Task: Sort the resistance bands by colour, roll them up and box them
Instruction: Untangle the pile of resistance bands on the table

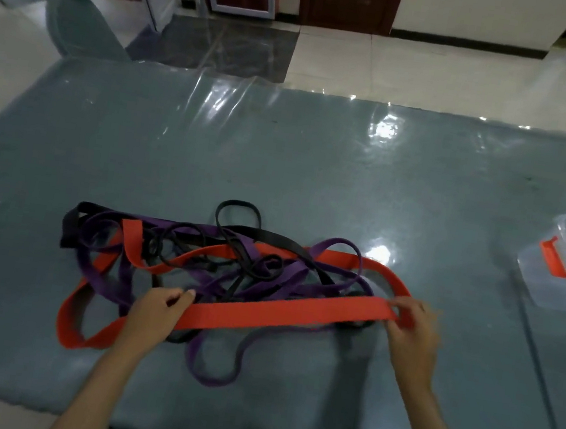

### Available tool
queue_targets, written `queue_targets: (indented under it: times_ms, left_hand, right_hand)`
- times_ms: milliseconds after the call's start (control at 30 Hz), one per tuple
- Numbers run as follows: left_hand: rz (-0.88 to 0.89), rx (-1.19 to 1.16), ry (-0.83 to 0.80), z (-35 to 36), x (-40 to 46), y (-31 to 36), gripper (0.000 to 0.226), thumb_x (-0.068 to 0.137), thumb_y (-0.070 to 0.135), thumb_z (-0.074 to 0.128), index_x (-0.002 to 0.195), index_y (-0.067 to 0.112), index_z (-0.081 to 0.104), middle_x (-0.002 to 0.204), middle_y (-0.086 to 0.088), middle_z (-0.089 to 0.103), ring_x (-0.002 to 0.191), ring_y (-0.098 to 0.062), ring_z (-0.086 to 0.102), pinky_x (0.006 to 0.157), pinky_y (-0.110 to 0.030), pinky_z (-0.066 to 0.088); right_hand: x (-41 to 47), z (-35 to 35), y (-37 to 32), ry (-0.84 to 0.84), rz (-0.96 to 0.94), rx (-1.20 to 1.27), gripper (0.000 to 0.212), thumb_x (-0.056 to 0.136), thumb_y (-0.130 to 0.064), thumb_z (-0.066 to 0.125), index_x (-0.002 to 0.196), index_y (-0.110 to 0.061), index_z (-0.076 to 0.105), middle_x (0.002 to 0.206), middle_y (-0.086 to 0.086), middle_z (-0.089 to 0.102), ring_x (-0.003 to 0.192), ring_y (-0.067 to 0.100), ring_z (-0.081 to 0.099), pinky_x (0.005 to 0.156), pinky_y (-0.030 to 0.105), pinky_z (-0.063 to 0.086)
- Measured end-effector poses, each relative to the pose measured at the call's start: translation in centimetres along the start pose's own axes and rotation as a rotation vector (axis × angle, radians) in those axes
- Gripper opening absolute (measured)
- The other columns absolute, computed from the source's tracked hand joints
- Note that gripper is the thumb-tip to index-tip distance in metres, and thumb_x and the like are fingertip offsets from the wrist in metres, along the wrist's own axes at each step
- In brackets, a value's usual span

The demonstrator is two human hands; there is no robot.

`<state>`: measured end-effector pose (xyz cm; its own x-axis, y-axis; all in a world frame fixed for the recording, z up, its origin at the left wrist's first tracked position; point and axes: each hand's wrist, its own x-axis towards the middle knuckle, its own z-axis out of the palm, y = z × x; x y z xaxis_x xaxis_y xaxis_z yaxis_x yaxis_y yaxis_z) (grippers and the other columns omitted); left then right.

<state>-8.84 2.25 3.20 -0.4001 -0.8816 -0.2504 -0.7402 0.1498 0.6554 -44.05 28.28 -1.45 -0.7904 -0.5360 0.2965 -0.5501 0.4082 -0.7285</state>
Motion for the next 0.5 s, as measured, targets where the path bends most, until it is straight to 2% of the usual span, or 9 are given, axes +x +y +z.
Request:
queue_targets:
  times_ms: [67,100,167,267,333,367,400,433,500]
  left_hand:
    - [-0.011,0.1,-0.025,0.8,0.3,-0.4,0.054,0.103,0.036,0.061,0.057,0.018,0.039,0.05,0.005,0.04,0.05,-0.014,0.046,0.057,-0.034,0.035]
    - [-0.016,0.152,-0.02,1.2,0.5,-0.4,0.055,0.103,0.038,0.06,0.057,0.018,0.039,0.049,0.003,0.044,0.052,-0.016,0.051,0.058,-0.034,0.039]
    - [-0.039,0.269,-0.016,1.9,1.0,-0.4,0.051,0.102,0.043,0.057,0.059,0.018,0.047,0.054,0.0,0.056,0.059,-0.016,0.06,0.067,-0.034,0.048]
    - [-0.077,0.339,-0.06,3.0,2.3,-0.2,0.032,0.097,0.044,0.061,0.071,0.025,0.061,0.071,0.01,0.067,0.077,-0.012,0.065,0.082,-0.039,0.053]
    - [-0.077,0.22,-0.12,3.8,3.4,0.4,0.019,0.095,0.032,0.067,0.076,0.033,0.063,0.082,0.014,0.069,0.087,-0.015,0.068,0.084,-0.038,0.054]
    - [-0.074,0.146,-0.146,4.2,3.9,0.8,0.017,0.095,0.026,0.069,0.082,0.036,0.063,0.089,0.013,0.071,0.093,-0.016,0.069,0.088,-0.039,0.055]
    - [-0.079,0.078,-0.162,4.6,4.6,1.4,0.016,0.096,0.022,0.07,0.09,0.036,0.064,0.098,0.008,0.072,0.099,-0.017,0.069,0.092,-0.039,0.055]
    - [-0.088,0.025,-0.172,4.8,5.1,2.0,0.013,0.096,0.02,0.07,0.096,0.032,0.064,0.105,0.003,0.071,0.105,-0.019,0.068,0.096,-0.04,0.054]
    - [-0.098,-0.014,-0.164,5.2,6.6,3.8,0.012,0.098,0.02,0.068,0.106,0.029,0.064,0.118,-0.002,0.064,0.114,-0.021,0.063,0.102,-0.038,0.05]
  right_hand:
    - [2.6,-0.4,-1.8,0.006,0.06,0.143,0.032,0.077,0.002,0.082,0.094,-0.022,0.071,0.091,-0.011,0.069,0.086,0.013,0.066,0.081,0.025,0.053]
    - [3.7,-0.3,-2.4,-0.061,0.055,0.207,0.032,0.078,0.004,0.081,0.093,-0.023,0.07,0.091,-0.011,0.071,0.084,0.009,0.067,0.08,0.019,0.052]
    - [5.6,-0.2,-2.9,-0.315,0.025,0.27,0.028,0.08,0.001,0.081,0.09,-0.023,0.071,0.089,-0.012,0.073,0.082,0.006,0.069,0.079,0.02,0.054]
    - [6.9,0.5,-0.9,-0.787,0.045,0.117,0.025,0.077,-0.026,0.089,0.095,-0.032,0.073,0.093,-0.016,0.074,0.088,0.006,0.07,0.082,0.025,0.053]
    - [7.1,1.1,0.9,-1.093,0.145,0.025,0.042,0.071,-0.05,0.09,0.106,-0.037,0.073,0.102,-0.016,0.075,0.098,0.005,0.07,0.09,0.026,0.052]
    - [7.1,1.3,1.5,-1.172,0.214,0.027,0.049,0.069,-0.057,0.089,0.11,-0.037,0.073,0.106,-0.015,0.076,0.103,0.004,0.07,0.094,0.025,0.052]
    - [7.3,1.6,1.9,-1.185,0.256,0.058,0.049,0.07,-0.059,0.088,0.111,-0.036,0.074,0.107,-0.014,0.077,0.105,0.004,0.07,0.096,0.024,0.051]
    - [7.5,1.8,2.1,-1.139,0.281,0.108,0.04,0.075,-0.053,0.087,0.108,-0.033,0.076,0.104,-0.013,0.078,0.103,0.005,0.071,0.095,0.023,0.052]
    - [8.5,2.1,1.9,-0.95,0.285,0.206,0.011,0.089,-0.029,0.081,0.099,-0.028,0.076,0.093,-0.012,0.078,0.091,0.005,0.072,0.084,0.015,0.053]
